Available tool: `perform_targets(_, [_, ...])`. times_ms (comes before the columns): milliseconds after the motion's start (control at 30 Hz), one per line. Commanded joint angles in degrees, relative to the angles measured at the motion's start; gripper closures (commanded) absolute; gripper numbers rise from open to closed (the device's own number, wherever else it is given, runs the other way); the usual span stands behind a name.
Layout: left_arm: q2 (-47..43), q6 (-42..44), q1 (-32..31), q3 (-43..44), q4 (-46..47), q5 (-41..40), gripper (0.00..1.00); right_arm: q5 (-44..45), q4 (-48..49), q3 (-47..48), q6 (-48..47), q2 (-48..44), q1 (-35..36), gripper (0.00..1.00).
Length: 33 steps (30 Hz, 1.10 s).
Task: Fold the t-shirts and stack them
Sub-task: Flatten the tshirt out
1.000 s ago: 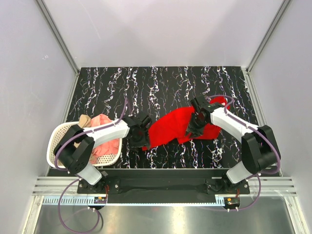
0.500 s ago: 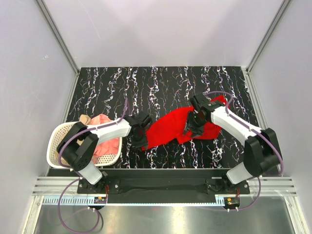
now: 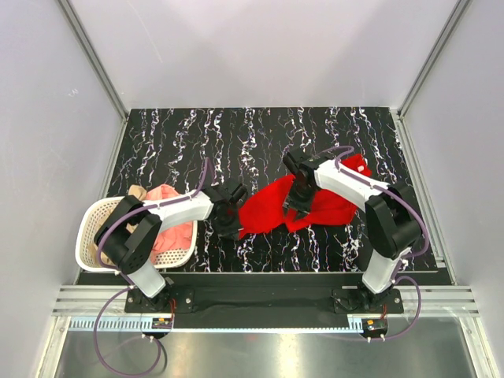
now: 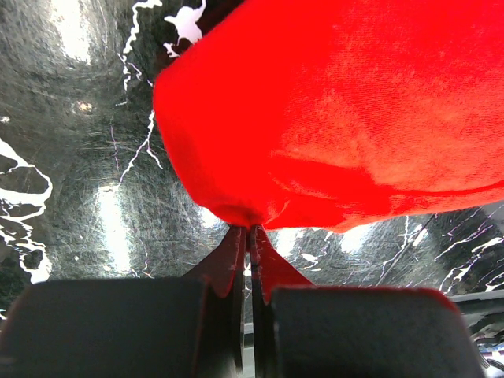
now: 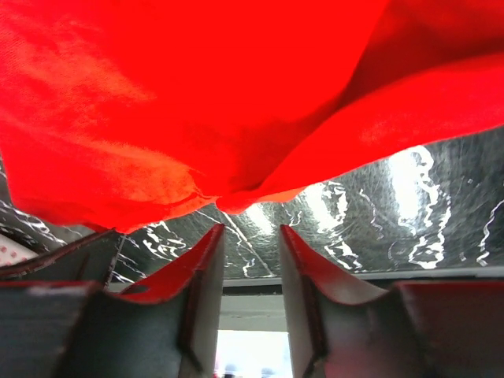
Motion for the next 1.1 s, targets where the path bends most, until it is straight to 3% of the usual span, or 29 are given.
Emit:
perform_targets(0, [0.7, 0.9, 0.0, -1.9, 2.8, -1.1, 1.00, 2.3, -1.5, 1.5, 5.2, 0.4, 0.8, 0.63])
perform_targets(600, [-0.1, 2.6, 0.0, -1.8, 2.4, -1.1, 1.00, 4.7, -4.4, 7.5, 7.6, 5.5, 1.1, 0.53])
perform_targets(900, [-0.1, 3.4, 0.0, -1.9, 2.5, -0.9, 1.00, 4.5, -4.7, 6.6, 8.6, 7.7, 1.4, 0.54])
perform_targets(1067, [-0.1, 3.8, 0.1, -1.9, 2.6, -0.9, 1.00, 4.7, -4.7, 6.3, 9.2, 7.3, 1.5, 0.60])
